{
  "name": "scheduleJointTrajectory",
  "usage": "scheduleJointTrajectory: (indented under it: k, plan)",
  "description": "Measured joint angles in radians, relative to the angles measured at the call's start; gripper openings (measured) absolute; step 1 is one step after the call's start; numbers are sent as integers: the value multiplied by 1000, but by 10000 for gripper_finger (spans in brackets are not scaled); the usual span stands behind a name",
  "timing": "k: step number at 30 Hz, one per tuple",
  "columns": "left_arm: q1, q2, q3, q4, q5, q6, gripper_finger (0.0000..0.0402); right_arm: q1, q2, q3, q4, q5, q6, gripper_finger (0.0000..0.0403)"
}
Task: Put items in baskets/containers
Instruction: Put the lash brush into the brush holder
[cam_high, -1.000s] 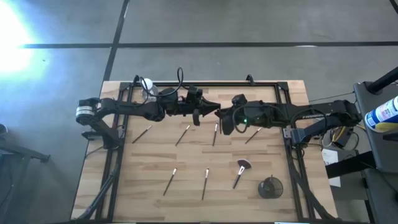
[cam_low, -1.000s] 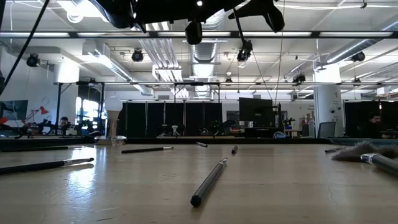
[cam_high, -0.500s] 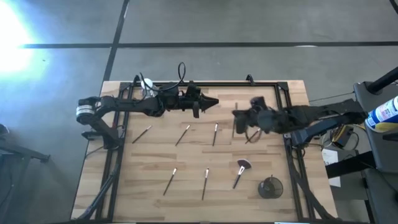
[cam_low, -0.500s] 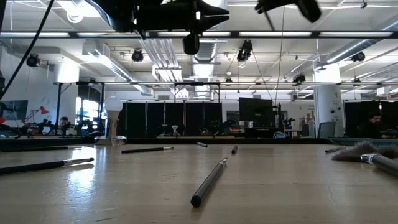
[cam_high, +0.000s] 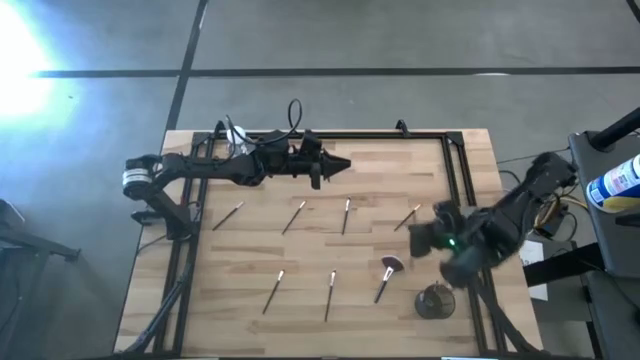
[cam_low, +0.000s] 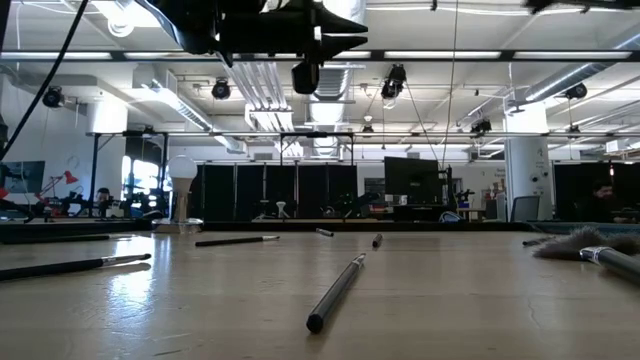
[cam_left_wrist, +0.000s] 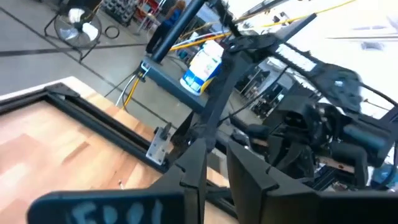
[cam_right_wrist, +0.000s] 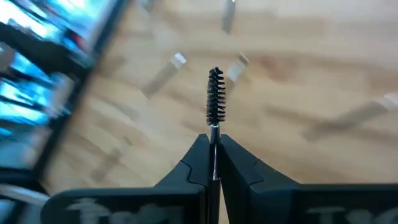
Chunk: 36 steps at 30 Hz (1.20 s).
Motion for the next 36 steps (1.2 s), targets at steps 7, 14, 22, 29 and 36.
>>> scheduleJointTrajectory:
  k: [7, 14, 22, 29, 36]
  plan:
    - [0, 1, 0, -15, 0, 18, 55, 216, 145, 75, -236, -73, 180, 12]
    - [0, 1, -2, -33, 0, 19, 55, 305, 268, 65, -233, -62, 151, 12]
    - [-1, 1, -2, -33, 0, 21, 55, 361, 395, 60, -220, -76, 121, 12]
    - [-2, 1, -2, -33, -1, 23, 55, 394, 468, 58, -169, -78, 111, 12]
    - [-2, 1, -2, -42, -23, 56, 55, 412, 473, 54, -165, -89, 103, 13]
